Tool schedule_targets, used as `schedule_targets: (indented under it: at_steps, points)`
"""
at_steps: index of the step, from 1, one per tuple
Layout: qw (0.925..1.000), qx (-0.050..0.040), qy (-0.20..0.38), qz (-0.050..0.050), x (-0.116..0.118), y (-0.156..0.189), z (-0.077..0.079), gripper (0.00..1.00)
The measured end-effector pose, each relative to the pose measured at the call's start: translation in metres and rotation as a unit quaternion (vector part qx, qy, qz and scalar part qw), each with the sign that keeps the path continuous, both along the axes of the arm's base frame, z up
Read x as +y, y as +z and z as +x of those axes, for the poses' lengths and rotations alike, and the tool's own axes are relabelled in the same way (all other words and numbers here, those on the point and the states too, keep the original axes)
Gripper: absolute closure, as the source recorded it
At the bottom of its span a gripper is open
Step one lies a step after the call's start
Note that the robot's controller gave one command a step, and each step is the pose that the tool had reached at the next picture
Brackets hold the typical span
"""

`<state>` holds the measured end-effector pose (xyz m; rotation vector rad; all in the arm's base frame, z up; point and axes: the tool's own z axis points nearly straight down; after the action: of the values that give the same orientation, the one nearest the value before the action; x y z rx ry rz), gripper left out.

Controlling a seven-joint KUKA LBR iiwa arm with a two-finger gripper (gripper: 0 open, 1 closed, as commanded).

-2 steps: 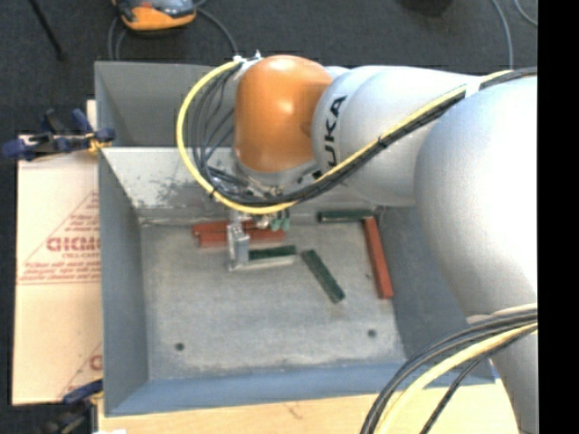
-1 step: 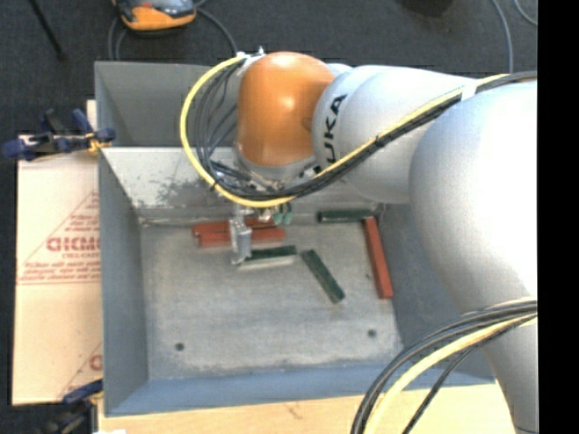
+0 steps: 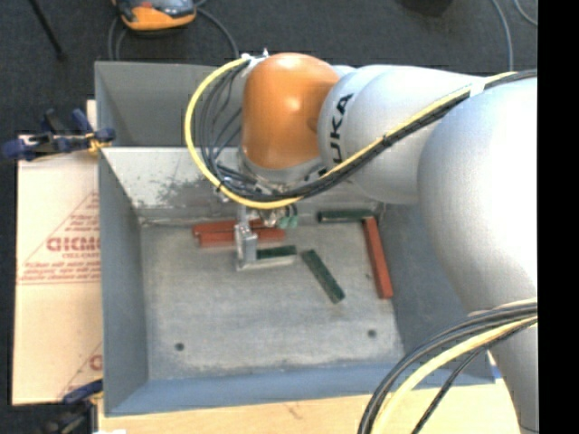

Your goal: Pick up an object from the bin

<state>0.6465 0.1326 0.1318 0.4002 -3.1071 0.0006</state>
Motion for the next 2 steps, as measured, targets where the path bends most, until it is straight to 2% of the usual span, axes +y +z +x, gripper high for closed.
schedule_targets:
  at_steps: [1,2]
  points:
    - [0.9988,-0.0070,-0.049,0.002,0.0009,-0.0600,0.0072,1.00]
    - [0.9987,-0.0069,-0.050,0.002,0.0008,-0.0600,0.0072,1.00]
